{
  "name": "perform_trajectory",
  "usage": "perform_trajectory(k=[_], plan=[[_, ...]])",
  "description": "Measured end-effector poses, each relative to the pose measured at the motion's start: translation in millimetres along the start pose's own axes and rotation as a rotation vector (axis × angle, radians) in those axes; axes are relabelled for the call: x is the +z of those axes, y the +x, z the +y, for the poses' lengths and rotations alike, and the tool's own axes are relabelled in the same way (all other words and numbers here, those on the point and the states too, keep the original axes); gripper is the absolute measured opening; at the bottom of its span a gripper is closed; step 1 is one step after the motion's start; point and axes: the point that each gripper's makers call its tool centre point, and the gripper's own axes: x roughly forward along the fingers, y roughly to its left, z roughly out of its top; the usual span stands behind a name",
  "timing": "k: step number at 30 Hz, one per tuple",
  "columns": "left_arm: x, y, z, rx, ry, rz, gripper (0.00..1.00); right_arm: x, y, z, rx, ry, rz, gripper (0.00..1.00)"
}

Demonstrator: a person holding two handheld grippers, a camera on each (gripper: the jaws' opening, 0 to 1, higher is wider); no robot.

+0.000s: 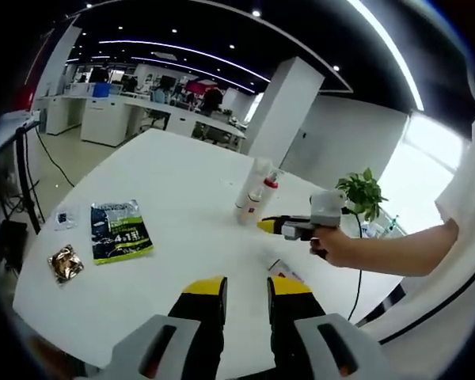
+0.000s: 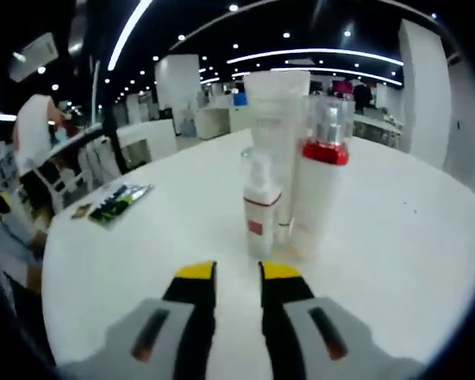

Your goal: Arrange the skincare products in the storage area until every visible bottle or jar stands upright without overlapping.

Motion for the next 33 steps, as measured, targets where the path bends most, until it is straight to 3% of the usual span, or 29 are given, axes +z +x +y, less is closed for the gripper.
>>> perform_trajectory(k=[1,7,14,20,22,25,33], plan=[[-3.5,0.3,-1.4,-0.005,-0.016,-0.005,0.21,-0.1,-12.0,16.0,0.028,-0.005,-0.009,0.19],[-8.6,1.9,-2.3,-0.008,-0.034,-0.011,0.21,-0.6,-44.4,50.5,0.093,0.018,-0.022,0.21],[-16.3,6.5,-5.4,-0.026,-0.057,-0.01,0.21,-13.4,-58.8,70.2,0.125,-0.005,0.033,0.23],[-23.6,19.1,-16.2,-0.069,-0.071,0.006,0.2,-7.5,-72.2,78.3,0.122,-0.001,0.027,0.24],[-20.3,21.3,-16.0,-0.078,-0.064,0.008,0.2,-8.1,-73.7,81.2,0.125,0.004,0.032,0.24],[-0.9,24.3,-9.6,-0.088,-0.081,-0.022,0.2,-10.9,-77.5,91.7,0.13,-0.004,0.068,0.24],[17.9,23.9,-6.4,-0.111,-0.138,-0.006,0.2,6.1,-85.1,105.7,0.135,0.012,0.109,0.27]])
